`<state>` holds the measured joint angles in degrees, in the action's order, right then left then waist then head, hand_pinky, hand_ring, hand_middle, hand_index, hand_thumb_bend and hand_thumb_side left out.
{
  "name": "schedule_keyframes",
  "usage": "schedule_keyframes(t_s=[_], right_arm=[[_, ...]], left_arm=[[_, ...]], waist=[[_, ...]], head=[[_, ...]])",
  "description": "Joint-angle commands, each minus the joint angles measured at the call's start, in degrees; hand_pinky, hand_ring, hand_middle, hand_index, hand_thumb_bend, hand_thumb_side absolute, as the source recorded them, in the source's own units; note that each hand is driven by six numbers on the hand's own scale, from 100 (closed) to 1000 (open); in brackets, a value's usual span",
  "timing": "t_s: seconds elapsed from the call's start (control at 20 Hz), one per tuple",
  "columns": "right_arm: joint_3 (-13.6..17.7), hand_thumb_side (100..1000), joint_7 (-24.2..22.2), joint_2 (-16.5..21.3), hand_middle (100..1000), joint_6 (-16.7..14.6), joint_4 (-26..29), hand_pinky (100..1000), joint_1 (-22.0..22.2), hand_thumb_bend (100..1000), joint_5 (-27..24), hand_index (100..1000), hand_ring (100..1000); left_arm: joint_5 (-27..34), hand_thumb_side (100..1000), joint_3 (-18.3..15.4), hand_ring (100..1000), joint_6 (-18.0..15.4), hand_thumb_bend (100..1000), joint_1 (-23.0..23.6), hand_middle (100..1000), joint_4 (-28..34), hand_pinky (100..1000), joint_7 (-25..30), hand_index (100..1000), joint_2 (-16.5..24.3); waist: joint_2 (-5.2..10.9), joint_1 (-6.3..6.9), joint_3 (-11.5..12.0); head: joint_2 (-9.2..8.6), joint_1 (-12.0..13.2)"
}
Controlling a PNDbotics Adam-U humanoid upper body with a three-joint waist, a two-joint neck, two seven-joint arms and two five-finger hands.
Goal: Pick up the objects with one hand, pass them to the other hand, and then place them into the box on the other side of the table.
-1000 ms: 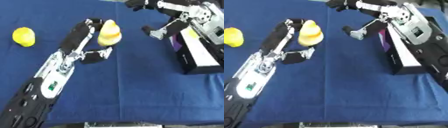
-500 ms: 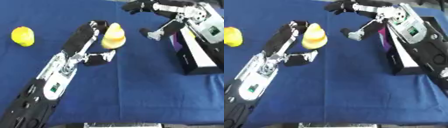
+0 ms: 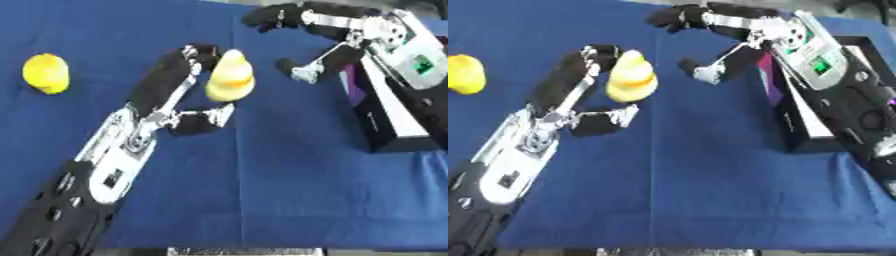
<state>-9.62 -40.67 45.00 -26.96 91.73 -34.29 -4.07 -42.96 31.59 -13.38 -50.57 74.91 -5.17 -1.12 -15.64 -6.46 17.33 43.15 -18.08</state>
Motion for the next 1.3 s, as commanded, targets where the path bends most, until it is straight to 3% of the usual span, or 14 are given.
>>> schedule_keyframes(t_s=[0.05, 0.95, 1.3], right_arm=[[0.4, 242, -5.8, 0.8, 1000, -4.5, 0.0, 940, -0.9, 100, 0.8, 1000, 1000], [-0.3, 245, -9.2, -0.3, 1000, -3.8, -0.6, 943, -2.0, 100, 0.5, 1000, 1000], [-0.8, 284, -11.2, -0.6, 1000, -5.2, -0.9, 953, -2.0, 100, 2.2, 1000, 1000]], left_arm=[[-0.7, 203, -0.7, 572, 0.2, 100, -1.2, 504, 1.2, 734, -0.7, 560, -0.8], [-1.6, 228, -1.4, 569, -0.4, 100, -1.1, 502, -0.5, 735, -2.1, 561, -2.7], [-2.3, 220, -1.3, 571, -0.6, 100, -1.2, 503, -0.5, 735, -2.4, 562, -3.0]], waist=[[0.14, -0.68, -0.1], [-0.31, -1.11, 0.3], [-0.49, -1.32, 0.4]], head=[[-0.64, -0.2], [-0.60, -0.2], [-0.75, -0.2]])
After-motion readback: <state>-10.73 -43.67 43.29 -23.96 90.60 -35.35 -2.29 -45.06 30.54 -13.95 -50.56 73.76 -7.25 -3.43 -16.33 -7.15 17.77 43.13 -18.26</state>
